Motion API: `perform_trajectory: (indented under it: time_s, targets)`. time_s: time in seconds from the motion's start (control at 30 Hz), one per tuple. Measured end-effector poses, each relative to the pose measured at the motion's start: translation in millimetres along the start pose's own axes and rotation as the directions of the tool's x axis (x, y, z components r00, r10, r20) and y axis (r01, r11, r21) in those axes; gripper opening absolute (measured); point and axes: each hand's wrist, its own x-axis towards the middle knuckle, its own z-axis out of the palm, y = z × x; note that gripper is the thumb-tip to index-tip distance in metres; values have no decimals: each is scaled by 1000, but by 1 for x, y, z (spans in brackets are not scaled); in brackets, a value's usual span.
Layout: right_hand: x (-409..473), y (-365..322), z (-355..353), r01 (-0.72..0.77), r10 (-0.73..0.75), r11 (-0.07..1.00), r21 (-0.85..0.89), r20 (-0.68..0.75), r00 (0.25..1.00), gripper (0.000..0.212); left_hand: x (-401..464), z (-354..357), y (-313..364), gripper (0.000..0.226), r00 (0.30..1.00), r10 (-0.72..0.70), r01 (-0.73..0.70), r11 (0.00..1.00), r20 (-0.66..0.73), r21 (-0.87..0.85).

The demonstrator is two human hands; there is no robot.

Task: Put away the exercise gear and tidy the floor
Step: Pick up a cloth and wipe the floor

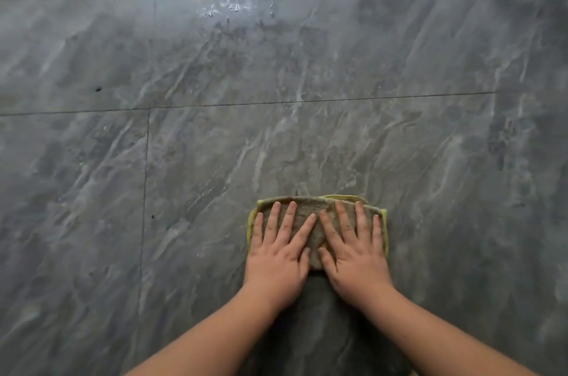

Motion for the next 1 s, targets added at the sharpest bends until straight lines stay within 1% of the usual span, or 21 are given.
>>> perform_trajectory:
  time_s: [0.07, 0.27, 0.33, 0.43, 0.53, 0.63, 0.8, 0.9, 1.0]
  targets:
    - [6, -3, -1, 5, -5, 1000, -9, -5, 1000, 70, 2, 1, -3, 66, 1000, -8, 8, 1000, -8, 17]
    - [54, -3, -10, 19, -18, 1000, 17, -45, 999, 66, 43, -6, -1, 66, 991, -127, 127, 992, -34, -12]
    - [85, 1, -18, 17, -16, 1000, 16, -60, 998, 66, 73, -20, -13, 65, 990, -137, 137, 991, -35, -3]
    - [144, 6, -36, -6, 6, 1000, 5, -77, 997, 66, 130, -49, -34, 65, 992, -114, 115, 993, -48, 29]
    - [207, 12, -59, -1, 1, 1000, 2, -68, 998, 66, 188, -75, -57, 64, 993, -101, 105, 992, -59, 71]
    - [271, 19, -81, 2, -2, 1000, -5, -57, 998, 65, 247, -99, -76, 64, 990, -114, 119, 990, -77, 70]
    - [380, 33, -119, -1, 1, 1000, 3, -52, 999, 63, 345, -141, -100, 62, 987, -149, 152, 987, -57, 55]
    - [421, 39, -131, 19, -19, 1000, -10, -61, 998, 63, 381, -158, -112, 62, 986, -157, 160, 986, -50, 56]
    - [430, 40, -130, 6, -8, 1000, -17, -100, 995, 64, 394, -165, -118, 62, 992, -127, 128, 988, -16, 82]
